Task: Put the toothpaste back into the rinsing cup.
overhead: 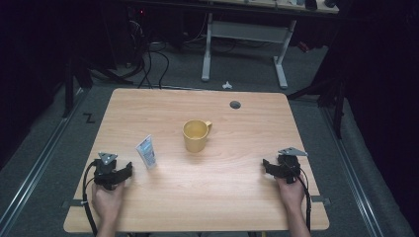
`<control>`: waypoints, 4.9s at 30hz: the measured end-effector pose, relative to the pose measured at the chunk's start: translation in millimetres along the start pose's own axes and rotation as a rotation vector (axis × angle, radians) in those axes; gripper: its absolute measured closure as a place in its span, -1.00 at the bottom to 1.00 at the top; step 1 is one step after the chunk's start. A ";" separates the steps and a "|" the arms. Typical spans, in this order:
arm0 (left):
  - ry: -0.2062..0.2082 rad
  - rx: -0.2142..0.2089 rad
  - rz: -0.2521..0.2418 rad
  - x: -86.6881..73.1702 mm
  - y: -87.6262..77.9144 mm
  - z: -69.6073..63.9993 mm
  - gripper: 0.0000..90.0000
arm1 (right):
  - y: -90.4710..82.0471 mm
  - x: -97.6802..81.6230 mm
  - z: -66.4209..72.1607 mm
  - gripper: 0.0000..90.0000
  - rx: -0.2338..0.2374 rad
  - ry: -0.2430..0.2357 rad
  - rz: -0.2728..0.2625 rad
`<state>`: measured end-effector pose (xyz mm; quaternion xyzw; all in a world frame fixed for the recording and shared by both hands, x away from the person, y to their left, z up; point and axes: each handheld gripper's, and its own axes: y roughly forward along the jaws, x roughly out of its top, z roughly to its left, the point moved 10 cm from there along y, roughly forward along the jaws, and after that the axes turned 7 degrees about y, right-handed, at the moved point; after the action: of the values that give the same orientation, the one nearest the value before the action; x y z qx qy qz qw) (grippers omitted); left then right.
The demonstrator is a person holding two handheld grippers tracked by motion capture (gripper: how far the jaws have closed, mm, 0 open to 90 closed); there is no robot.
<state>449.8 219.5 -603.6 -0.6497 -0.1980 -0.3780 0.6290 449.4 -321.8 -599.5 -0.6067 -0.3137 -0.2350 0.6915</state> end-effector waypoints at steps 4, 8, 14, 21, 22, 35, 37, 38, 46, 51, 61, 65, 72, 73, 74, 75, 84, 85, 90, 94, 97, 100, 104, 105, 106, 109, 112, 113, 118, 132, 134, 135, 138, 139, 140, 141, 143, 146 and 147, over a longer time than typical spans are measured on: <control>0.000 -0.003 0.000 0.0 0.0 -0.5 -0.28 | 0.0 0.0 0.0 -0.35 0.000 0.000 0.000; 0.001 -0.003 0.001 0.0 0.1 -0.6 -0.28 | 0.1 0.2 -0.3 -0.35 0.000 -0.002 -0.002; 0.002 -0.005 0.001 0.1 0.2 -1.0 -0.29 | 0.1 0.1 -0.2 -0.34 -0.001 0.003 0.000; 0.004 -0.009 0.002 0.1 0.5 -1.8 -0.33 | 0.2 0.2 -0.2 -0.34 0.000 0.003 0.000; 0.003 -0.009 0.002 0.0 0.4 -2.0 -0.33 | 0.2 0.2 -0.1 -0.34 0.000 0.004 0.000; -0.017 -0.043 -0.008 0.4 -0.5 -2.4 -0.38 | 0.2 0.2 -0.1 -0.34 -0.001 0.003 0.000; -0.017 -0.044 -0.008 0.4 -0.5 -2.5 -0.39 | 0.1 0.1 -0.2 -0.34 -0.002 0.004 0.000; -0.015 -0.046 -0.008 0.4 -0.6 -2.6 -0.39 | 0.0 0.1 -0.2 -0.34 -0.003 0.005 -0.001; -0.006 -0.046 0.012 0.9 -2.4 -1.1 -0.45 | 0.0 0.0 -0.3 -0.34 -0.003 0.006 0.000; 0.001 -0.056 -0.003 1.8 -6.7 -2.3 -0.44 | 0.0 0.1 -0.3 -0.34 -0.003 0.005 0.000; -0.003 -0.078 -0.017 2.6 -17.1 -6.8 -0.43 | -0.2 -0.1 -0.4 -0.34 -0.005 0.006 -0.001; 0.023 -0.084 -0.005 0.4 -19.3 -10.7 -0.43 | -0.5 -0.4 -0.2 -0.35 -0.004 0.008 0.000; 0.026 -0.097 -0.005 -2.4 -26.3 -17.0 -0.44 | -0.6 -0.5 -0.2 -0.35 -0.004 0.007 0.000; 0.026 -0.097 -0.005 -2.4 -26.3 -17.0 -0.44 | -0.6 -0.5 -0.2 -0.35 -0.004 0.007 0.000; 0.028 -0.100 -0.006 -2.3 -27.6 -18.3 -0.44 | -0.6 -0.6 -0.1 -0.35 -0.004 0.007 0.000; 0.029 -0.102 -0.008 -2.1 -28.9 -19.8 -0.44 | -0.7 -0.6 -0.2 -0.35 -0.005 0.007 0.000; 0.032 -0.130 -0.021 -2.3 -38.4 -31.9 -0.46 | -0.9 -0.8 -0.1 -0.35 -0.003 0.007 0.000; 0.030 -0.133 -0.024 -2.1 -39.5 -33.0 -0.46 | -0.9 -0.8 -0.1 -0.35 -0.003 0.007 0.000; 0.038 -0.149 -0.026 -1.6 -44.1 -39.2 -0.45 | -0.9 -0.8 -0.1 -0.35 -0.004 0.007 0.000; 0.045 -0.160 -0.036 0.5 -47.0 -44.6 -0.43 | -1.0 -0.9 -0.1 -0.35 -0.004 0.007 0.000; 0.048 -0.165 -0.041 0.8 -48.3 -47.6 -0.42 | -1.0 -0.9 -0.1 -0.35 -0.004 0.007 0.000; 0.056 -0.175 -0.038 0.9 -47.3 -53.3 -0.42 | -1.0 -0.8 -0.1 -0.35 -0.004 0.007 0.000; 0.070 -0.188 -0.046 4.9 -46.6 -61.0 -0.40 | -1.1 -1.0 -0.1 -0.35 -0.004 0.008 0.001; 0.070 -0.188 -0.046 4.9 -46.6 -61.0 -0.39 | -1.1 -1.0 -0.1 -0.35 -0.004 0.008 0.001; 0.071 -0.191 -0.049 6.2 -46.5 -63.0 -0.39 | -1.1 -1.0 -0.1 -0.35 -0.005 0.008 0.001; 0.081 -0.198 -0.051 10.0 -44.4 -68.6 -0.37 | -1.1 -1.0 -0.1 -0.35 -0.005 0.008 0.001; 0.101 -0.197 -0.046 14.9 -39.3 -74.5 -0.35 | -1.2 -1.0 -0.1 -0.35 -0.005 0.007 -0.002; 0.101 -0.197 -0.046 14.9 -39.3 -74.5 -0.35 | -1.2 -1.0 -0.1 -0.35 -0.005 0.007 -0.002; 0.107 -0.199 -0.057 21.9 -36.4 -80.1 -0.35 | -1.3 -1.1 -0.1 -0.35 -0.005 0.007 -0.002; 0.077 -0.164 -0.100 46.9 -29.7 -79.2 -0.25 | -1.3 -1.1 -0.1 -0.35 -0.004 0.007 -0.002; 0.083 -0.159 -0.097 49.5 -28.5 -79.0 -0.25 | -1.3 -1.2 -0.1 -0.35 -0.004 0.007 -0.002; 0.078 -0.158 -0.100 51.1 -28.0 -79.2 -0.24 | -1.3 -1.1 -0.1 -0.35 -0.004 0.007 -0.002; 0.065 -0.162 -0.104 54.4 -26.1 -79.3 -0.19 | -1.3 -1.2 -0.1 -0.35 -0.004 0.006 -0.002; 0.062 -0.163 -0.105 55.3 -25.4 -79.2 -0.17 | -1.3 -1.2 -0.1 -0.35 -0.004 0.006 -0.002; 0.069 -0.152 -0.107 57.3 -24.2 -78.8 -0.15 | -1.3 -1.1 -0.1 -0.35 -0.004 0.007 -0.002; 0.078 -0.146 -0.109 58.6 -23.8 -79.2 -0.13 | -1.3 -1.2 -0.1 -0.35 -0.004 0.006 -0.002; 0.077 -0.146 -0.115 59.7 -23.8 -79.5 -0.09 | -1.3 -1.2 -0.1 -0.35 -0.004 0.007 -0.002; 0.064 -0.138 -0.117 60.2 -21.8 -79.1 -0.08 | -1.3 -1.2 -0.1 -0.35 -0.004 0.006 -0.002; 0.060 -0.138 -0.113 59.8 -20.9 -79.1 -0.05 | -1.3 -1.2 -0.2 -0.35 -0.004 0.006 -0.002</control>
<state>453.3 132.6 -551.5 -0.6679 -0.1888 -0.4448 0.5660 447.7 -322.3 -599.5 -0.6072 -0.3118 -0.2382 0.6909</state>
